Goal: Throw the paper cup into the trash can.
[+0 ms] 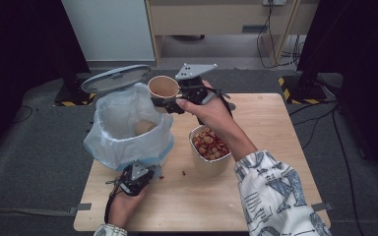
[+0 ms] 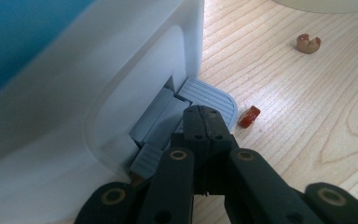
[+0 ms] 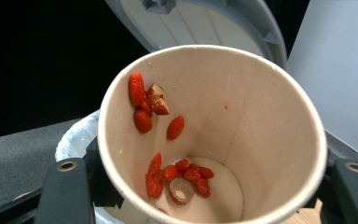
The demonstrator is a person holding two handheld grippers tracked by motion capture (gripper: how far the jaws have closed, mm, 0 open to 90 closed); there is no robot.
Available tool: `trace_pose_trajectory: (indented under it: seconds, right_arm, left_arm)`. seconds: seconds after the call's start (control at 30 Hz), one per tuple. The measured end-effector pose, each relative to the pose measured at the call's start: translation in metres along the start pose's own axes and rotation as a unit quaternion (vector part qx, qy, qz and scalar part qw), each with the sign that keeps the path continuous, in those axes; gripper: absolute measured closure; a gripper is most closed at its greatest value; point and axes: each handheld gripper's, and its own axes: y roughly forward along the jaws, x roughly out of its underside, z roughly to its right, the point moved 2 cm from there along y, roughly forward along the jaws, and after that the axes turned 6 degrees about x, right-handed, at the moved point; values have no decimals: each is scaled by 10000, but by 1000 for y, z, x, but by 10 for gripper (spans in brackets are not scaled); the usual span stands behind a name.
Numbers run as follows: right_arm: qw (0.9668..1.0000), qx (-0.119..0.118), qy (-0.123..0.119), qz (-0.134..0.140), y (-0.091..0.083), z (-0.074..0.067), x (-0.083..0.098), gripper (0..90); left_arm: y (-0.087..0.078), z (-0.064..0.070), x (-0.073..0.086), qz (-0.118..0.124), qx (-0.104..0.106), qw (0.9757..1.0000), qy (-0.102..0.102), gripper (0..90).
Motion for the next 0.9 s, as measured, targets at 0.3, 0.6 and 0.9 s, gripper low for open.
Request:
trace_pose_trajectory:
  seconds: [0.3,0.6,0.9]
  right_arm:
    - [9998,-127,-53,-143,25,-14,3,305]
    - [9991,-247,-147,-319,51,-28,11,287]
    - [9991,-185,-192,-324,56,-32,14,124]
  left_arm:
    - [0,0,0,4,1,10000,-4,893]
    - [0,0,0,5,9,10000,-5,893]
    - [0,0,0,4,6,10000,-2,893]
